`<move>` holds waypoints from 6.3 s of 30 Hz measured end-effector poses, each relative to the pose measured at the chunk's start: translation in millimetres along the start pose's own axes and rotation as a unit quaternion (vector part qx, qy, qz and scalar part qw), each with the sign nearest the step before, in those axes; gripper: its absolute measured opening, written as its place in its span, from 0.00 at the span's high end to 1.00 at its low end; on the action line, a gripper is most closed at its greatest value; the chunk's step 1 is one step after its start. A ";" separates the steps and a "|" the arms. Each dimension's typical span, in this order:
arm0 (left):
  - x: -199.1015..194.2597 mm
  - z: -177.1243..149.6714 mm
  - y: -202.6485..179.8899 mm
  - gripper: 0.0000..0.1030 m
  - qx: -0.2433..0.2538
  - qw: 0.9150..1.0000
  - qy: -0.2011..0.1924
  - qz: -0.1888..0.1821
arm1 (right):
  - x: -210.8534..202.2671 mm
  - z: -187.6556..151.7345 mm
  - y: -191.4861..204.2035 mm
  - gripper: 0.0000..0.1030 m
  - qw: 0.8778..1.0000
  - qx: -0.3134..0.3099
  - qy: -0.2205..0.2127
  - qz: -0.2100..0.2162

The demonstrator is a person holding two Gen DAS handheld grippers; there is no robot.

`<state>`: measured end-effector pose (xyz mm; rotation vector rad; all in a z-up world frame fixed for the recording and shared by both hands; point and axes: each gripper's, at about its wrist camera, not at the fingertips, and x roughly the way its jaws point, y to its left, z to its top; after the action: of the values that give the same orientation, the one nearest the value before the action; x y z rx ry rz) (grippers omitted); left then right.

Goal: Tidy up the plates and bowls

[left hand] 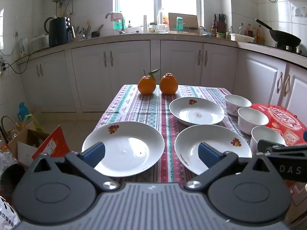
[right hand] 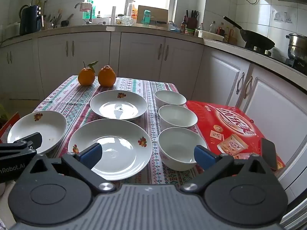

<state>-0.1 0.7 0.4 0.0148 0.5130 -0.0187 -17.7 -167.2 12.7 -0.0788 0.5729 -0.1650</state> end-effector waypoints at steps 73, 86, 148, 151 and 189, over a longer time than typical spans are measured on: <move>-7.0 1.8 -0.2 0.01 0.008 1.000 -0.008 0.006 | -4.5 1.0 2.6 0.00 1.000 -0.011 -0.002 -0.013; 0.0 -0.4 -1.4 0.01 0.011 1.000 -0.003 0.009 | 1.3 3.4 2.5 0.00 1.000 -0.014 0.002 -0.011; 100.3 -44.5 129.6 0.01 0.123 0.977 0.094 -0.146 | 186.4 98.5 131.8 0.00 0.922 -0.155 0.098 0.340; 107.5 -45.2 130.1 0.01 0.136 0.975 0.100 -0.145 | 199.4 95.0 144.3 0.00 0.910 -0.166 0.131 0.356; 130.7 -36.7 129.6 0.03 0.145 0.964 0.121 -0.186 | 276.7 99.5 182.4 0.44 0.836 -0.164 0.272 0.447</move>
<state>98.6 129.1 -94.5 0.2103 0.7485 -0.4655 289.8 -34.0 -73.3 -0.0890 1.1504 0.8626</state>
